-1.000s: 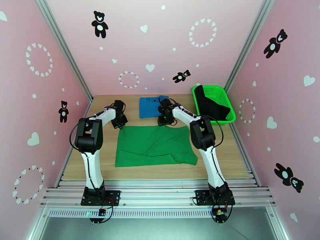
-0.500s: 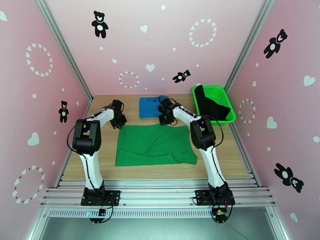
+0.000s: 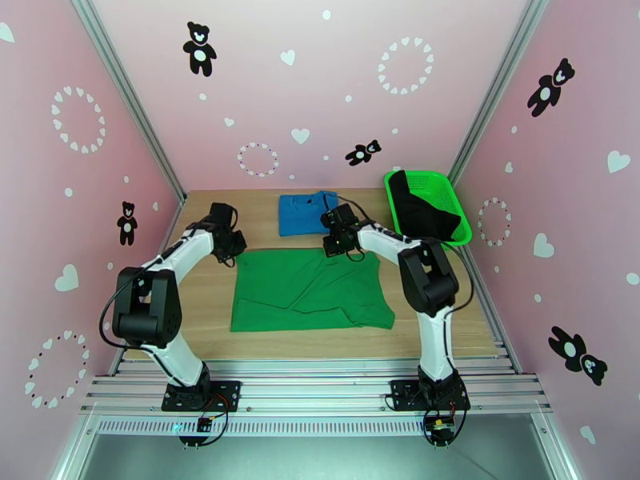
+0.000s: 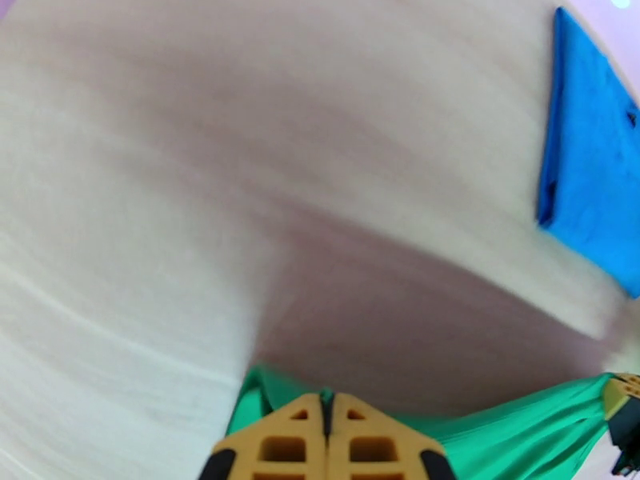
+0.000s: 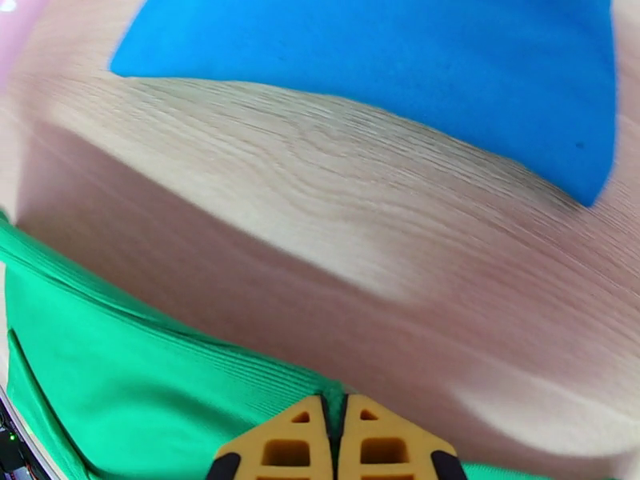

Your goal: Fold and stack the mixed laundry pile

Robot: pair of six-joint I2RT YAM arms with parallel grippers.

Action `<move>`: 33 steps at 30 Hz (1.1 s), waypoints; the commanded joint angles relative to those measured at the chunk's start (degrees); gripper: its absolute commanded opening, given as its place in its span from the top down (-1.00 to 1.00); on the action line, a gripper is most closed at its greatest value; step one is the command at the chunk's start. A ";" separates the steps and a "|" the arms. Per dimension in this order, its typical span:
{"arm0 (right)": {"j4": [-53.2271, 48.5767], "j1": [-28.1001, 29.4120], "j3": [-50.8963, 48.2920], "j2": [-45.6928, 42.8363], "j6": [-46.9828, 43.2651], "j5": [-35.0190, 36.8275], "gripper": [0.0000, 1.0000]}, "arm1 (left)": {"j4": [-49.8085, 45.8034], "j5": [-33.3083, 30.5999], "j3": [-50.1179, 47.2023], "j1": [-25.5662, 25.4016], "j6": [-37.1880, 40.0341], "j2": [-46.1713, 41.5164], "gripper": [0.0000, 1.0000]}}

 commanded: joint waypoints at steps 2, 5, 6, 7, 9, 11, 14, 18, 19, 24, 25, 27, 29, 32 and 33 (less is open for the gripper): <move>8.74 1.39 -7.06 -6.62 0.71 3.26 1.00 | 2.36 1.05 -4.75 0.29 -1.05 -5.96 1.00; 11.78 2.68 -11.83 -8.53 1.11 4.89 1.00 | 3.28 1.42 -8.71 -0.07 -1.64 -9.47 1.00; 13.14 3.20 -13.72 -9.16 1.46 5.75 1.00 | 3.57 1.26 -10.14 -0.20 -1.81 -10.60 1.00; 14.68 3.77 -15.74 -9.91 1.90 6.86 1.00 | 3.83 1.17 -11.76 -0.62 -2.09 -11.73 1.00; 17.33 4.91 -19.37 -11.41 2.77 9.36 1.00 | 4.79 0.90 -14.87 -1.47 -2.84 -13.81 1.00; 19.63 6.16 -22.87 -12.82 3.49 12.02 1.00 | 5.68 0.51 -17.84 -2.39 -3.79 -15.65 1.00; 22.62 8.10 -27.87 -14.59 4.95 16.33 0.80 | 6.99 -0.59 -21.54 -4.52 -5.29 -17.53 1.00; 24.90 9.58 -32.91 -17.84 6.88 19.42 0.48 | 7.49 -2.48 -27.50 -6.36 -7.32 -19.63 0.81; 24.69 9.66 -33.62 -18.87 7.16 19.77 0.43 | 7.35 -2.93 -28.33 -6.52 -7.83 -20.55 0.66; 20.08 10.78 -33.75 -26.07 7.89 21.41 0.27 | 1.99 -6.35 -28.98 -7.09 -8.95 -28.10 0.01; 18.78 10.83 -32.98 -26.74 8.16 21.51 0.25 | 0.59 -6.97 -28.46 -7.09 -8.98 -29.33 -0.03; 15.27 10.84 -29.86 -26.44 8.09 21.11 0.25 | -1.86 -8.14 -26.91 -7.09 -8.85 -31.24 -0.07; 12.97 10.82 -26.55 -24.31 7.94 20.14 0.28 | -2.78 -8.17 -25.15 -7.08 -8.38 -31.01 -0.04; 11.01 10.84 -21.50 -19.35 8.08 18.25 0.40 | -1.96 -6.55 -22.46 -7.09 -7.47 -26.66 0.23; 10.53 10.82 -19.82 -17.49 8.24 17.86 0.46 | -0.97 -5.54 -21.58 -7.04 -7.16 -24.41 0.43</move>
